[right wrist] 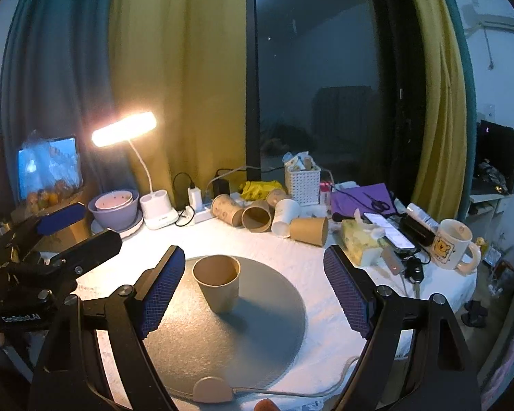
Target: Flip cup upright
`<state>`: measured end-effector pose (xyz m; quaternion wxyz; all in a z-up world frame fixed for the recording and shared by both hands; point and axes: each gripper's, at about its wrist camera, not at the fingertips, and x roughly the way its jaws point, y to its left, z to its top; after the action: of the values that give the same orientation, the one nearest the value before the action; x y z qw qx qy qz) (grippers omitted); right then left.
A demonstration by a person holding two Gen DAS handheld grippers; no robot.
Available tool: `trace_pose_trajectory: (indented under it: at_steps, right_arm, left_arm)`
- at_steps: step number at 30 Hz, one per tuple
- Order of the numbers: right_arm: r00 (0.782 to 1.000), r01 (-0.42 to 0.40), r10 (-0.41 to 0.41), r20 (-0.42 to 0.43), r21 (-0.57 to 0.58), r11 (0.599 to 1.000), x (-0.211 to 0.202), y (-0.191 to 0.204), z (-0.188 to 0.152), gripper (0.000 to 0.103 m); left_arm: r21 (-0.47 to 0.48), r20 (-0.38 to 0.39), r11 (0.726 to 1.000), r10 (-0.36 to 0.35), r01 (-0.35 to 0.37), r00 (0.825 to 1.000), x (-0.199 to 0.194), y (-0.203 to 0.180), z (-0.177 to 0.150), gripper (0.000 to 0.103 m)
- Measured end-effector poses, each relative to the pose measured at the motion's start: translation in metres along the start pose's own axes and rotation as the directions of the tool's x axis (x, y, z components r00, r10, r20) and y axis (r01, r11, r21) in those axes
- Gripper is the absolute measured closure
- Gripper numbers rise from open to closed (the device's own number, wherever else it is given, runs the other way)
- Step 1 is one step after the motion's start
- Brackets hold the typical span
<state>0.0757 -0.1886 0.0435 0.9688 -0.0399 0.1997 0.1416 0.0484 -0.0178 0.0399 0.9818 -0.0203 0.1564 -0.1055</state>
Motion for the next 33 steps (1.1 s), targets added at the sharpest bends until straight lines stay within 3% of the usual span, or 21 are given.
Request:
trace_pose_trajectory:
  at_steps: [7, 33]
  right_arm:
    - [1.0, -0.014, 0.014, -0.028, 0.0, 1.0, 0.012, 0.003, -0.007, 0.017]
    - [0.999, -0.013, 0.013, -0.035, 0.014, 1.0, 0.013, -0.004, -0.012, 0.017]
  left_arm:
    - [-0.022, -0.043, 1.0, 0.009, -0.01, 0.999, 0.013, 0.006, -0.007, 0.007]
    - [-0.023, -0.013, 1.0, 0.014, -0.014, 1.0, 0.006, 0.006, -0.004, 0.007]
